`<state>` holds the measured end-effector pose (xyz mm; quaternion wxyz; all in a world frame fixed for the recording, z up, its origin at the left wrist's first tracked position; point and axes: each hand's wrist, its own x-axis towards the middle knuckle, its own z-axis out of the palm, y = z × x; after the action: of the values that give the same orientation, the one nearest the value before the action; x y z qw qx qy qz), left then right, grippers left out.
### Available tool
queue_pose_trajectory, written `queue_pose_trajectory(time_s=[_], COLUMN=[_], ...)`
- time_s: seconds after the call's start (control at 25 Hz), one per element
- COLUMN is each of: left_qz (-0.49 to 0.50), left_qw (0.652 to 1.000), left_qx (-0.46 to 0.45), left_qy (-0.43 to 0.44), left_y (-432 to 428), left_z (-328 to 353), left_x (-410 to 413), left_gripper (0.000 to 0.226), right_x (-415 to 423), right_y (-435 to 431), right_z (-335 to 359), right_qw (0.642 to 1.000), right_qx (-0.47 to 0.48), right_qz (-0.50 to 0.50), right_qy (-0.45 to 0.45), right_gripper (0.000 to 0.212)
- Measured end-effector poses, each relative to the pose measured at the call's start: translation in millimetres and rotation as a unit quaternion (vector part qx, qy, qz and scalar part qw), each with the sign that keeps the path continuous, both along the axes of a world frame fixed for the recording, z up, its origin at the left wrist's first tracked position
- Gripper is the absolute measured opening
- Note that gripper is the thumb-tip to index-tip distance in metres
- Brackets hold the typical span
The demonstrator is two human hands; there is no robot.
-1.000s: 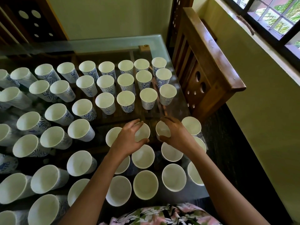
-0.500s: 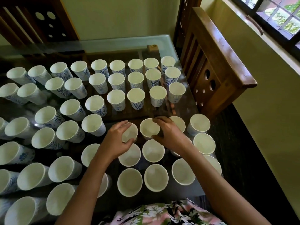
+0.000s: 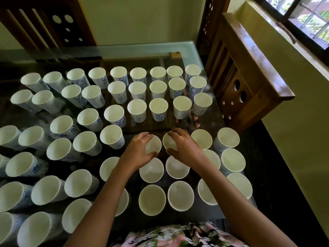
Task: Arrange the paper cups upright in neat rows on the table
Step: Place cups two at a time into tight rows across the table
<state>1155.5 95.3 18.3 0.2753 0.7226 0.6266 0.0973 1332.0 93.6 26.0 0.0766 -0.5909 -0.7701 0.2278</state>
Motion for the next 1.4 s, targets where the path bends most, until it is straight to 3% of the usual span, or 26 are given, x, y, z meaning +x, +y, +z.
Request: queue_pose_trajectory(time_s=[1.4], left_qz=[0.011], left_qw=[0.999], left_qx=[0.017], left_qy=[-0.034], left_y=[-2.2], left_z=[-2.5], left_x=[-1.9], left_gripper=[0.06], right_x=[5.2], right_y=[-7.1], right_z=[-3.1], right_qw=[0.999], right_qx=[0.013], right_qz=[-0.04], right_qy=[0.035], right_gripper=[0.059])
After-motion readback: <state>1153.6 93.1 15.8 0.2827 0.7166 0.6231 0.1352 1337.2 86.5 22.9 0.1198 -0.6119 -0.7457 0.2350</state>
